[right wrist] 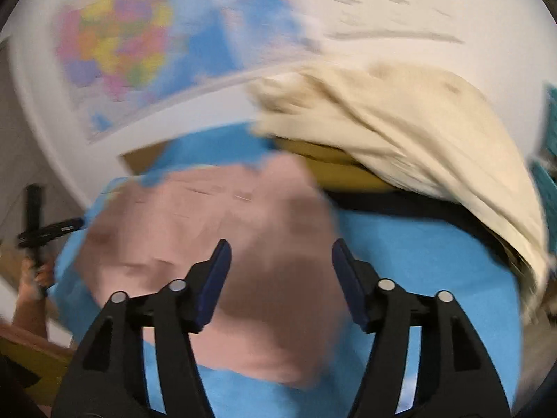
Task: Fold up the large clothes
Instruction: 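Grasp the folded jacket edge with the left tool and smooth it flat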
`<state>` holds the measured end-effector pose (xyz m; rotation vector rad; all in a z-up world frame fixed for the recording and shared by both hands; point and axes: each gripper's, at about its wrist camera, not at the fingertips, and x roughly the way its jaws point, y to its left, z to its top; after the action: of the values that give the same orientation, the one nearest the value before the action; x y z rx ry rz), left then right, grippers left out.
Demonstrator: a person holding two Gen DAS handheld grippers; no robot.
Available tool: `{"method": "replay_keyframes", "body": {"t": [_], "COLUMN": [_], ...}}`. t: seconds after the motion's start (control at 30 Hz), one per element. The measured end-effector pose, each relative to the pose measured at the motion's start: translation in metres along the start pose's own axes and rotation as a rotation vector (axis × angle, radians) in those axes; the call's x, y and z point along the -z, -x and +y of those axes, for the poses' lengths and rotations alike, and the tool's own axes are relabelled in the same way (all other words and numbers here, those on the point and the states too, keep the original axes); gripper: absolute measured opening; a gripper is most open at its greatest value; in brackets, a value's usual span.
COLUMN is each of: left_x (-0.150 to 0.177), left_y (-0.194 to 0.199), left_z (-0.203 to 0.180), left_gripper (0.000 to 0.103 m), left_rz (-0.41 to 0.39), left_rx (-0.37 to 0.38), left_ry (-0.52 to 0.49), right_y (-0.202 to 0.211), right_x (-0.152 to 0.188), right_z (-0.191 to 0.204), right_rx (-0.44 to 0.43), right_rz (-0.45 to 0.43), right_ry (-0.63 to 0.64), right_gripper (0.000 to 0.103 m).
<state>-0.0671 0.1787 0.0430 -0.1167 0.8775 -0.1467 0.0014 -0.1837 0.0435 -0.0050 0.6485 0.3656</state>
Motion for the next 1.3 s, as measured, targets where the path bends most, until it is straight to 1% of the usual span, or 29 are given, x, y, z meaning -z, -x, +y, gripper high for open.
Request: {"method": "replay_keyframes", "body": {"t": [0.03, 0.1, 0.13, 0.17, 0.23, 0.27, 0.3, 0.33, 0.37, 0.4, 0.43, 0.5, 0.53, 0.6, 0.63, 0.67, 0.73, 0.77, 0.8, 0.83, 0.9, 0.93, 0.97, 1.0, 1.03, 1.13, 1.2, 1.23, 1.3], "left_x": [-0.005, -0.010, -0.011, -0.012, -0.011, -0.011, -0.008, -0.008, -0.008, -0.009, -0.011, -0.015, -0.019, -0.024, -0.028, -0.031, -0.034, -0.034, -0.034, -0.034, -0.031, -0.029, -0.028, -0.027, -0.025, -0.024, -0.021, -0.021, -0.018], "left_y": [-0.008, -0.024, -0.034, -0.043, -0.058, -0.065, -0.067, -0.072, -0.075, -0.075, -0.076, -0.074, -0.070, -0.063, -0.059, -0.059, -0.064, -0.068, -0.072, -0.075, -0.083, -0.085, -0.085, -0.084, -0.082, -0.077, -0.072, -0.072, -0.069], "left_z": [-0.009, -0.016, -0.019, -0.019, -0.019, -0.019, -0.015, -0.014, -0.012, -0.010, -0.008, -0.004, 0.000, 0.006, 0.008, 0.008, 0.012, 0.013, 0.015, 0.016, 0.021, 0.024, 0.026, 0.027, 0.028, 0.030, 0.030, 0.030, 0.028], "left_gripper": [0.086, 0.084, 0.080, 0.078, 0.074, 0.073, 0.068, 0.061, 0.058, 0.052, 0.042, 0.032, 0.029, 0.028, 0.028, 0.028, 0.029, 0.030, 0.036, 0.044, 0.053, 0.060, 0.060, 0.061, 0.062, 0.063, 0.065, 0.066, 0.068], "left_rz": [0.014, 0.042, 0.067, 0.090, 0.121, 0.135, 0.146, 0.156, 0.162, 0.161, 0.159, 0.157, 0.146, 0.112, 0.088, 0.080, 0.088, 0.094, 0.103, 0.113, 0.144, 0.156, 0.157, 0.155, 0.151, 0.131, 0.120, 0.116, 0.103], "left_rx": [-0.015, -0.030, -0.030, -0.043, -0.093, -0.097, -0.093, -0.085, -0.073, -0.068, -0.068, -0.037, -0.018, 0.003, 0.005, 0.003, -0.002, -0.014, -0.028, -0.032, -0.024, -0.020, -0.018, -0.017, -0.017, -0.019, -0.019, -0.021, -0.029], "left_ry": [-0.033, -0.058, -0.066, -0.068, -0.077, -0.076, -0.065, -0.051, -0.039, -0.031, -0.018, 0.011, 0.037, 0.068, 0.080, 0.085, 0.115, 0.118, 0.123, 0.129, 0.142, 0.152, 0.160, 0.159, 0.156, 0.146, 0.139, 0.137, 0.127], "right_y": [-0.017, -0.046, -0.060, -0.081, -0.109, -0.122, -0.132, -0.140, -0.148, -0.155, -0.155, -0.147, -0.137, -0.117, -0.113, -0.117, -0.134, -0.151, -0.164, -0.175, -0.179, -0.173, -0.166, -0.151, -0.134, -0.081, -0.057, -0.047, -0.043], "right_x": [-0.004, -0.007, -0.008, -0.010, -0.013, -0.014, -0.014, -0.015, -0.014, -0.012, -0.011, -0.021, -0.031, -0.046, -0.053, -0.057, -0.058, -0.054, -0.048, -0.041, -0.035, -0.034, -0.035, -0.036, -0.037, -0.034, -0.029, -0.025, -0.019], "right_z": [0.019, 0.044, 0.056, 0.070, 0.081, 0.087, 0.090, 0.090, 0.090, 0.088, 0.086, 0.080, 0.079, 0.084, 0.089, 0.095, 0.098, 0.097, 0.095, 0.092, 0.085, 0.081, 0.079, 0.076, 0.075, 0.060, 0.040, 0.026, 0.003], "right_rx": [-0.042, -0.085, -0.073, -0.056, -0.071, -0.073, -0.071, -0.077, -0.086, -0.063, -0.055, -0.070, -0.067, -0.049, -0.035, -0.019, -0.002, 0.008, 0.012, 0.014, 0.020, -0.008, -0.016, -0.017, -0.019, 0.016, 0.060, 0.105, 0.144], "right_rz": [0.026, 0.072, 0.090, 0.116, 0.155, 0.176, 0.194, 0.210, 0.236, 0.253, 0.255, 0.206, 0.158, 0.062, 0.032, 0.033, 0.081, 0.136, 0.183, 0.229, 0.253, 0.250, 0.235, 0.196, 0.156, 0.061, 0.035, 0.031, 0.055], "right_ry": [0.038, 0.096, 0.130, 0.162, 0.162, 0.167, 0.170, 0.170, 0.169, 0.170, 0.163, 0.132, 0.129, 0.143, 0.168, 0.189, 0.206, 0.213, 0.213, 0.204, 0.180, 0.155, 0.140, 0.136, 0.145, 0.130, 0.085, 0.056, 0.000], "right_gripper": [0.066, 0.067, 0.067, 0.067, 0.067, 0.067, 0.065, 0.050, 0.038, 0.012, 0.005, 0.002, 0.002, 0.002, 0.002, 0.002, 0.002, 0.002, 0.002, 0.004, 0.008, 0.016, 0.022, 0.036, 0.045, 0.052, 0.054, 0.058, 0.062]}}
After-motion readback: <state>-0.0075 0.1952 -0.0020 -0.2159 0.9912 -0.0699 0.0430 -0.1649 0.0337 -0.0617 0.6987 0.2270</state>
